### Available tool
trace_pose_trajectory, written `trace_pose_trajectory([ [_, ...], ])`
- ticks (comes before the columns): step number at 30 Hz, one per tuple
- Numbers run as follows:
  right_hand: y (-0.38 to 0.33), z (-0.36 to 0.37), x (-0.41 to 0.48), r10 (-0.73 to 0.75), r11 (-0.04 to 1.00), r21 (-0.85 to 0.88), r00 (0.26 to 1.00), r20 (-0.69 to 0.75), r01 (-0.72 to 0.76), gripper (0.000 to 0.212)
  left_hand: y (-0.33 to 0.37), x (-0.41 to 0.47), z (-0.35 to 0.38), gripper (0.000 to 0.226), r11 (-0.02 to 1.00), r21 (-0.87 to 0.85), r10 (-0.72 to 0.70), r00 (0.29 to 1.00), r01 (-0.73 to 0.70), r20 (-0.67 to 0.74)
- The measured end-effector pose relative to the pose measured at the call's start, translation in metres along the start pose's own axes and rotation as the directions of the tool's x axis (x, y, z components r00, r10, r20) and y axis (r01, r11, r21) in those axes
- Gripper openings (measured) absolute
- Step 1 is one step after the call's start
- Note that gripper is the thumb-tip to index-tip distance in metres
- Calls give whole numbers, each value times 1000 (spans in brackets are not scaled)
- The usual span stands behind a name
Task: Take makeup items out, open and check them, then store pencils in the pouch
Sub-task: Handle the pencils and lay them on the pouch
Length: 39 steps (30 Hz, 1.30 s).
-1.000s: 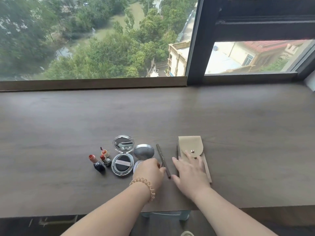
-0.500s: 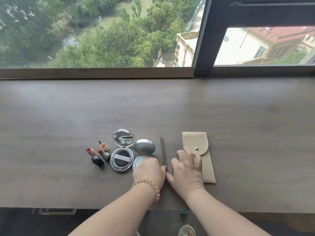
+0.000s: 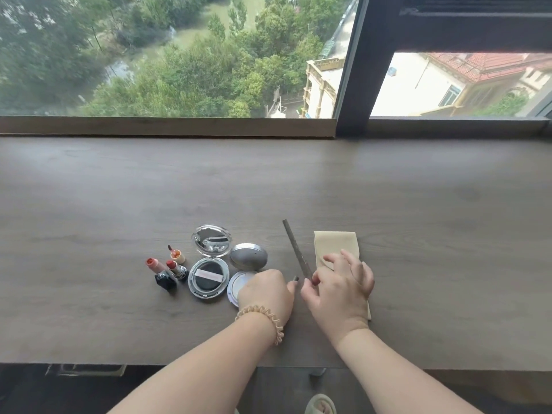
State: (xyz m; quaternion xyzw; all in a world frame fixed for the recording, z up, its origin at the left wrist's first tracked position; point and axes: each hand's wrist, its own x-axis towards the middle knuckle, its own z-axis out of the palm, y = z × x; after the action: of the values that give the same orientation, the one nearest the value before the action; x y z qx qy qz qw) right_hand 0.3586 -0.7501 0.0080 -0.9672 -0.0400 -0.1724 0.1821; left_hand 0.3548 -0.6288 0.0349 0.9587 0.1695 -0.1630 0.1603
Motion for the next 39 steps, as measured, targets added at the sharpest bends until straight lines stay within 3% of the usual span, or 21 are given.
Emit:
trace_pose_trajectory([
  [4, 14, -16, 11, 53, 995, 87, 997, -52, -48, 25, 5, 2, -8, 38, 993, -116, -34, 999, 34, -5],
  [7, 21, -31, 20, 144, 961, 244, 988, -53, -127, 17, -1, 1, -23, 25, 966, -258, -10, 987, -32, -161],
  [9, 21, -44, 26, 192, 900, 403, 981, -24, -166, 9, -6, 2, -31, 36, 930, -329, 67, 955, -165, -290],
  [12, 18, -58, 34, 227, 778, 592, 973, 48, -211, 4, -10, 2, -43, 58, 931, -173, 255, 911, -322, -324],
  [15, 10, -66, 39, 308, 579, 750, 937, 163, -320, 9, -7, -3, -53, 41, 929, -19, 357, 909, -370, -214],
  [17, 2, -72, 42, 361, 423, 815, 899, 249, -396, 7, -7, -9, -56, 31, 908, -112, 380, 905, -404, -191],
  [21, -13, -83, 49, 463, 200, 880, 833, 303, -431, 11, -11, -26, -60, 15, 775, -494, 417, 906, -394, -70],
  [24, -19, -84, 50, 499, 65, 859, 762, 413, -508, 13, -14, -32, -62, 18, 755, -548, 420, 907, -360, -18],
  [26, -24, -80, 46, 447, 54, 800, 731, 515, -597, 19, -15, -34, -62, 20, 749, -565, 412, 911, -347, -14],
  [29, -34, -75, 39, 344, 148, 709, 708, 616, -689, 31, -18, -37, -62, 23, 759, -542, 417, 908, -361, -20],
  [34, -46, -75, 39, 480, 49, 639, 579, 659, -768, 34, -20, -38, -64, 27, 811, -460, 424, 905, -362, 35],
  [39, -56, -77, 45, 588, 13, 657, 537, 605, -754, 36, -13, -37, -77, 27, 805, -452, 458, 887, -385, 60],
])
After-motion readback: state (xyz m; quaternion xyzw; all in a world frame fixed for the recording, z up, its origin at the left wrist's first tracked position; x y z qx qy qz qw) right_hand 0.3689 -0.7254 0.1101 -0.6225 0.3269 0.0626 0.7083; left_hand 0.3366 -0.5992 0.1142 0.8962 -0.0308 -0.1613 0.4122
